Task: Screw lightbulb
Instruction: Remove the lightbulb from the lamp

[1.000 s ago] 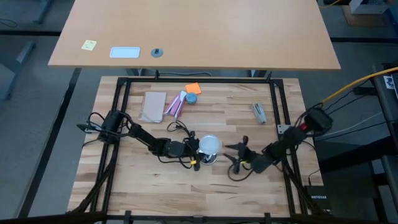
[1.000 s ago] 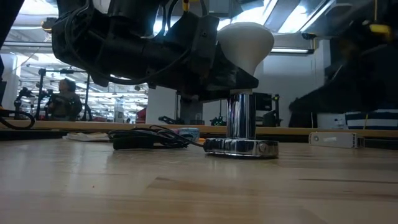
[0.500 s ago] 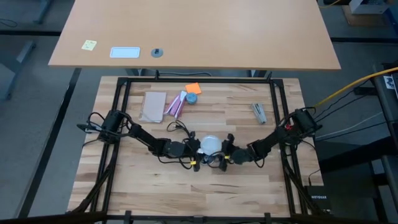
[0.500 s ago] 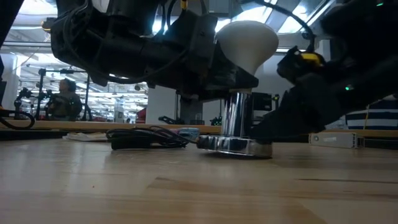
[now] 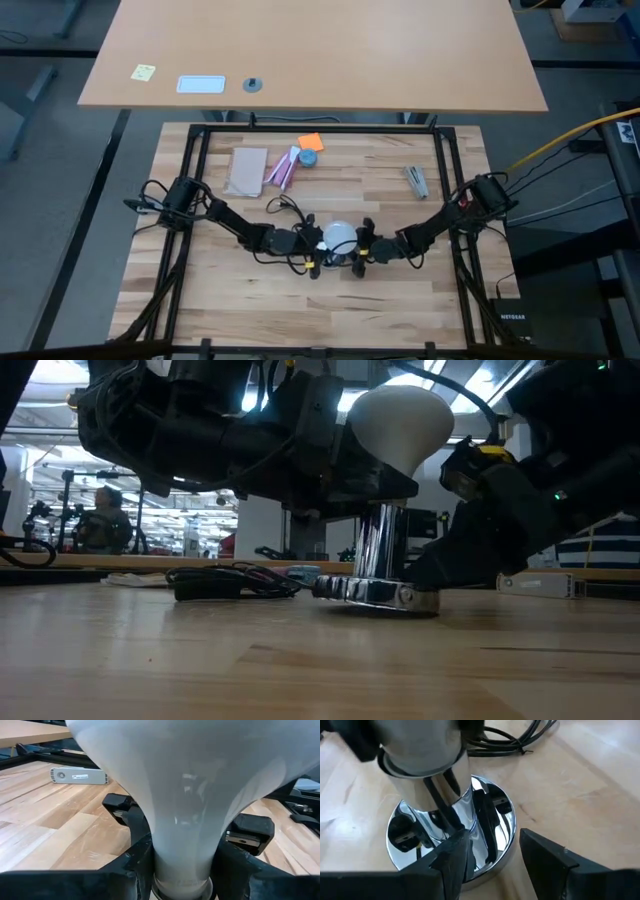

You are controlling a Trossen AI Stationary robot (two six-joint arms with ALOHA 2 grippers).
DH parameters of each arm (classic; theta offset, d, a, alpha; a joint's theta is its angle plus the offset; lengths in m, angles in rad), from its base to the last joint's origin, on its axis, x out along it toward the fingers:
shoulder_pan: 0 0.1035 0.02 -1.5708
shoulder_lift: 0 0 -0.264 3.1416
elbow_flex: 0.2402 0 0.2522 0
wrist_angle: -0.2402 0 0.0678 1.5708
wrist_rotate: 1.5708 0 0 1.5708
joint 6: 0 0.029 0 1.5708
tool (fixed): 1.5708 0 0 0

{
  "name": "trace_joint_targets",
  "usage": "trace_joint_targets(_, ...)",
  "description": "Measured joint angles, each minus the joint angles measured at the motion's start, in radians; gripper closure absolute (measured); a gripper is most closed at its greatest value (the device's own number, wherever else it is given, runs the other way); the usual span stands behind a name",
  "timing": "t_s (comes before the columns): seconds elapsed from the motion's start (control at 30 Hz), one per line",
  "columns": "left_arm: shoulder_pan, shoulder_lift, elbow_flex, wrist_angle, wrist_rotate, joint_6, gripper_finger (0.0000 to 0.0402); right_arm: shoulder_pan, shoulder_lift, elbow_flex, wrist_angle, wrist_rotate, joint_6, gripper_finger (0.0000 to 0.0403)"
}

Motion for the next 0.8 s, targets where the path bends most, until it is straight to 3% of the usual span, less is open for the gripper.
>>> trace_joint_targets(0.27, -0.001, -0.002, 0.002, -0.026, 0.002, -0.004, 0.0253, 0.046, 0.001, 0.04, -0.037, -0.011, 0.102, 0.0214)
trace_joint_targets(0.6, -0.001, -0.003, 0.001, -0.031, -0.017, -0.019, 0.0251, 0.097, 0.003, 0.15, -0.225, 0.092, 0.212, 0.0214)
trace_joint_targets(0.8, 0.004, 0.0, 0.002, -0.04, -0.036, -0.008, 0.025, 0.114, 0.004, 0.222, -0.257, 0.094, 0.218, 0.0214)
